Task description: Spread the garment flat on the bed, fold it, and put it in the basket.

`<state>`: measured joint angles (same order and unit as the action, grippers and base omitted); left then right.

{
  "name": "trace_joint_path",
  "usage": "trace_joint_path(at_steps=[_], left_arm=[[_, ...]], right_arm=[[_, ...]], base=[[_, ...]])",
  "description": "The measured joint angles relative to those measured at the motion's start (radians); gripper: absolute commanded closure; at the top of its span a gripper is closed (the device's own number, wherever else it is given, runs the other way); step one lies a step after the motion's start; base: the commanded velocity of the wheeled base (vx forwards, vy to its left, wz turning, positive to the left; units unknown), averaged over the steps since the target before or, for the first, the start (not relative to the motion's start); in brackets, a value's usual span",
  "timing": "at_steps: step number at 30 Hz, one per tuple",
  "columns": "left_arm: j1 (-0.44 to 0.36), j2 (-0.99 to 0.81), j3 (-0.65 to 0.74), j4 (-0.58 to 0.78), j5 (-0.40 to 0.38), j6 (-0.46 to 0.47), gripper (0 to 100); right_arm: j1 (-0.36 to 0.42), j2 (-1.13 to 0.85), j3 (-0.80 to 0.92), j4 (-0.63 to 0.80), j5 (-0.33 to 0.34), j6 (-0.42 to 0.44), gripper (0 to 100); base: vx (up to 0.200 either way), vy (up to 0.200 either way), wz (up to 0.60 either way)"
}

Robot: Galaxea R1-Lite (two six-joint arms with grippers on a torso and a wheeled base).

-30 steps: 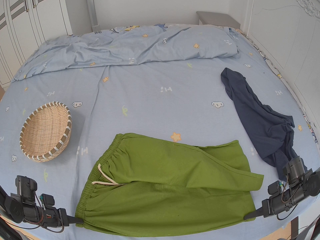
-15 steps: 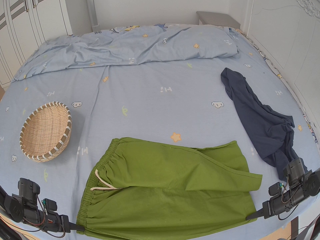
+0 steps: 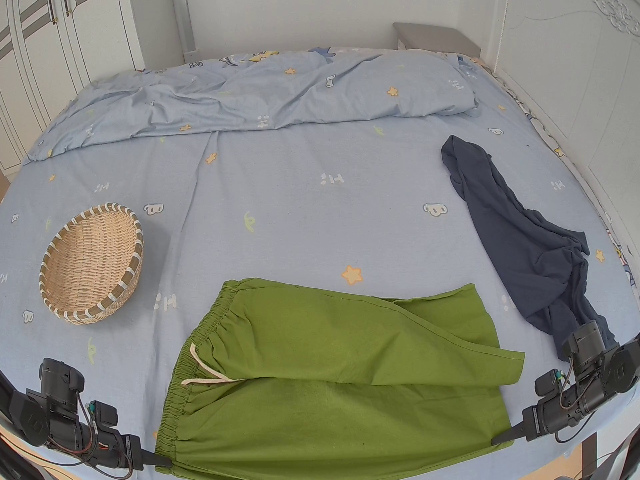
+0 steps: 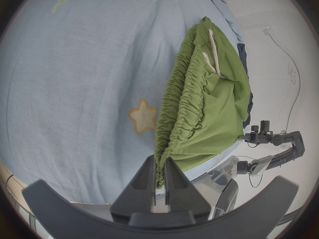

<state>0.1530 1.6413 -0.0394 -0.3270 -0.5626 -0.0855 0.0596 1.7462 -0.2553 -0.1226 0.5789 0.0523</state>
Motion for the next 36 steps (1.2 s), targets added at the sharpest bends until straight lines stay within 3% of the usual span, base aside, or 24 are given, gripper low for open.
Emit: trace_joint_path(at_steps=[14, 21, 24, 30, 36], left_arm=[[0.004, -0.019, -0.003, 0.002, -0.001, 0.002, 0], [0.008, -0.189, -0.046, 0.086, -0.001, -0.060, 0], [0.006, -0.286, -0.119, 0.193, -0.002, -0.084, 0], [-0.003, -0.389, -0.393, 0.366, -0.008, -0.112, 0], [-0.041, -0.322, -0.627, 0.389, -0.012, -0.129, 0]], right_arm=[[-0.006, -0.015, 0.018, -0.036, 0.010, 0.000, 0], [-0.037, -0.114, 0.042, -0.095, 0.003, 0.000, 0], [-0.061, -0.175, 0.040, -0.107, 0.001, 0.000, 0], [-0.111, -0.300, -0.009, -0.126, 0.000, 0.000, 0], [-0.133, -0.373, -0.113, -0.133, 0.000, 0.001, 0]], base=[[0.000, 0.000, 0.00], [0.000, 0.000, 0.00], [0.000, 0.000, 0.00], [0.000, 0.000, 0.00], [0.000, 0.000, 0.00]])
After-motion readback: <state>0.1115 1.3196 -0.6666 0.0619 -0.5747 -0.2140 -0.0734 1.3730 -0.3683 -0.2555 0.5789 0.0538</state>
